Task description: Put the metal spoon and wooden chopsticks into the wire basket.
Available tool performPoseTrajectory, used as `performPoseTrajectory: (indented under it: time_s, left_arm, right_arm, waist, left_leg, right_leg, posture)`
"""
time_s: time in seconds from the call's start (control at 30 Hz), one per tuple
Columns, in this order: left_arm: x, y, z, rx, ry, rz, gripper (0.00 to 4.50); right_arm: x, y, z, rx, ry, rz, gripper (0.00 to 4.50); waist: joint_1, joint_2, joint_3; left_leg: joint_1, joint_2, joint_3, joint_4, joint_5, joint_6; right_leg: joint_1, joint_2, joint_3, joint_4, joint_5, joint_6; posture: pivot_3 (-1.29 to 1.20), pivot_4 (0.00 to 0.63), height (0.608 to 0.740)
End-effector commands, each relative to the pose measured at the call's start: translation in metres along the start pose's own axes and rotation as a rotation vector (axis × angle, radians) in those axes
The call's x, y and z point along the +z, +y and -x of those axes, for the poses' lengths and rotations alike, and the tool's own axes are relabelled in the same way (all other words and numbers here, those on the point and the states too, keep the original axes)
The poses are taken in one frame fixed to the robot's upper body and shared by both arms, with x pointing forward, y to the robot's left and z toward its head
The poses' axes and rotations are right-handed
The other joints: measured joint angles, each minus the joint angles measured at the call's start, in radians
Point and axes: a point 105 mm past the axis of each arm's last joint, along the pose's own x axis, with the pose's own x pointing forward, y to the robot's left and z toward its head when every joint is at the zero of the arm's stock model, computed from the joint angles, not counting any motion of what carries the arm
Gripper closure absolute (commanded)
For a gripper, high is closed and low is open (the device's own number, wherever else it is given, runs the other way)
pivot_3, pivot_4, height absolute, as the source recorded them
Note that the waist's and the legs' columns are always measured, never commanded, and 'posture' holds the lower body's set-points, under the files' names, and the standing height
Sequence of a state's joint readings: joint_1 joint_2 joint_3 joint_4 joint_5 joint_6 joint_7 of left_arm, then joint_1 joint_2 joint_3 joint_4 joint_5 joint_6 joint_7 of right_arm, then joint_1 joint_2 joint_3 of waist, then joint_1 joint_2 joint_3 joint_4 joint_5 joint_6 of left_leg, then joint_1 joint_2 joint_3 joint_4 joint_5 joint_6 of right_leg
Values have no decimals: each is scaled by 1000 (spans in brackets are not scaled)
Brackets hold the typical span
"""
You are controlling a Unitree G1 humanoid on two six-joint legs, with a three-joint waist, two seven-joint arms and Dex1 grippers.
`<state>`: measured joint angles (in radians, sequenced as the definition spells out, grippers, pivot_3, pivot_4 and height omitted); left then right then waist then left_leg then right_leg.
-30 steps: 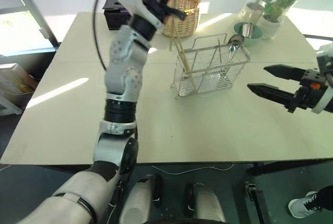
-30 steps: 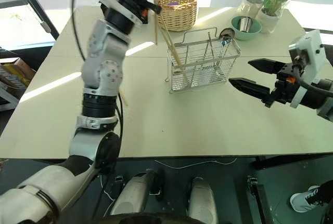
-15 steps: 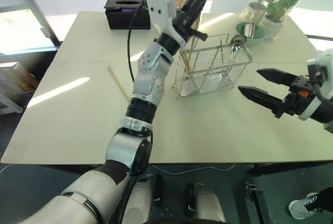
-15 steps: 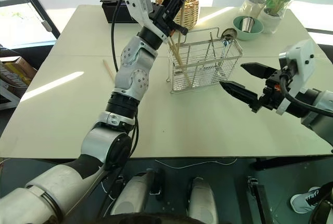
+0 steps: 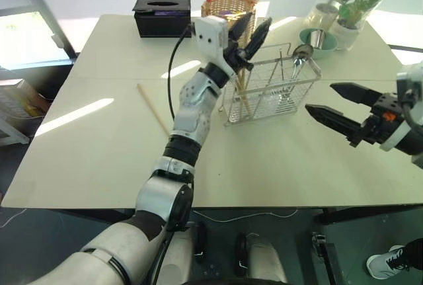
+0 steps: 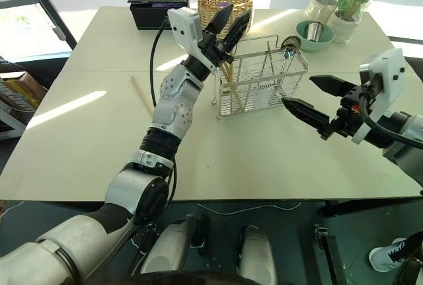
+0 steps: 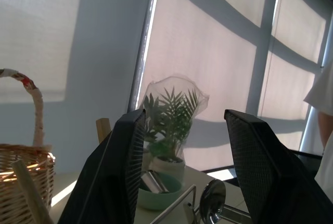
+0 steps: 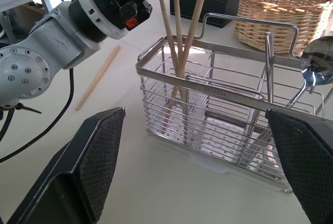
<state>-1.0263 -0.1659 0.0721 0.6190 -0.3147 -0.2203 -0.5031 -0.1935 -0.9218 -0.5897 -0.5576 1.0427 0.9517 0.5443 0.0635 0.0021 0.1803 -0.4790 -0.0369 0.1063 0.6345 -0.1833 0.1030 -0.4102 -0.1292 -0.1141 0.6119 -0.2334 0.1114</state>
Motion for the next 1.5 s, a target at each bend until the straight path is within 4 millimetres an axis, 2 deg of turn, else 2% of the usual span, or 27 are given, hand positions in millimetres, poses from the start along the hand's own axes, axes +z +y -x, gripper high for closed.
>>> performPoseTrajectory:
  time_s: [0.03,0.1,0.17,0.23,0.33,0.4,0.43,0.5,0.63,0.7,0.93,1.07,1.17,1.5]
  left_arm:
    - [38,-2,-15,14,-99,-12,2038]
    - [56,9,-19,88,-117,-32,2038]
    - [74,30,-18,212,-122,-82,2038]
    - [87,58,-9,370,-101,-139,2038]
    - [92,99,20,617,7,-288,2038]
    - [85,129,56,840,135,-380,2038]
    - [73,143,84,956,235,-410,2038]
    - [52,154,125,1096,385,-431,2038]
    - [20,150,171,1229,556,-393,2038]
    - [9,146,185,1287,607,-362,2038]
    - [-13,137,186,1331,652,-300,2038]
    - [-32,131,187,1351,750,-271,2038]
    - [-42,130,194,1389,808,-250,2038]
    - [-56,131,219,1476,912,-180,2038]
  right_arm:
    - [9,8,-3,50,-28,20,0]
    - [9,15,-6,95,-24,10,0]
    - [9,25,-10,147,-25,-4,0]
    - [9,36,-16,204,-27,-17,0]
    - [9,47,-23,261,-33,-32,0]
    - [8,50,-26,285,-35,-44,0]
    - [8,53,-28,299,-35,-52,0]
    - [6,55,-31,316,-33,-60,0]
    - [4,54,-36,327,-30,-65,0]
    - [4,53,-38,332,-29,-66,0]
    - [3,51,-42,342,-31,-63,0]
    - [4,50,-42,333,-30,-55,0]
    - [5,48,-42,321,-31,-51,0]
    - [5,44,-38,280,-28,-43,0]
  waist:
    - [-1,0,0]
    - [-2,0,0]
    - [-3,0,0]
    - [-8,0,0]
    - [-22,0,0]
    - [-23,0,0]
    - [-23,0,0]
    - [-24,0,0]
    - [-10,-2,1]
    - [1,-2,1]
    - [4,-2,0]
    - [3,-2,0]
    - [2,-2,0]
    - [0,-2,-1]
  left_leg:
    - [0,0,0,0,0,0]
    - [0,0,0,0,0,0]
    - [0,0,0,0,0,0]
    - [0,0,-1,0,0,0]
    - [1,0,-1,0,0,1]
    - [1,0,-1,0,0,1]
    - [1,0,-1,0,0,1]
    - [2,0,-1,0,0,1]
    - [0,0,-2,2,3,-4]
    - [0,0,-2,4,2,-4]
    - [0,-1,1,-1,-1,1]
    - [0,-1,2,-4,4,-7]
    - [-1,-1,2,-5,4,-8]
    - [1,-1,2,-3,1,-3]
  right_leg:
    - [0,0,0,0,0,0]
    - [0,0,0,0,0,0]
    - [0,0,0,0,0,0]
    - [0,0,0,1,0,0]
    - [0,1,0,1,0,1]
    - [0,1,0,3,1,1]
    - [0,1,0,3,1,2]
    - [1,1,0,3,1,2]
    - [0,1,0,4,1,2]
    - [-2,1,0,3,1,2]
    - [-5,0,4,0,2,-2]
    - [-10,1,4,2,4,1]
    - [-7,1,4,2,4,1]
    - [-5,0,4,2,5,0]
  posture:
    - [0,150,740]
    - [0,150,740]
    - [0,150,740]
    - [0,150,740]
    - [0,150,740]
    - [0,150,740]
    - [0,150,740]
    - [0,150,740]
    - [0,150,740]
    - [0,150,740]
    - [0,150,740]
    - [0,150,740]
    - [0,150,740]
    - [0,150,740]
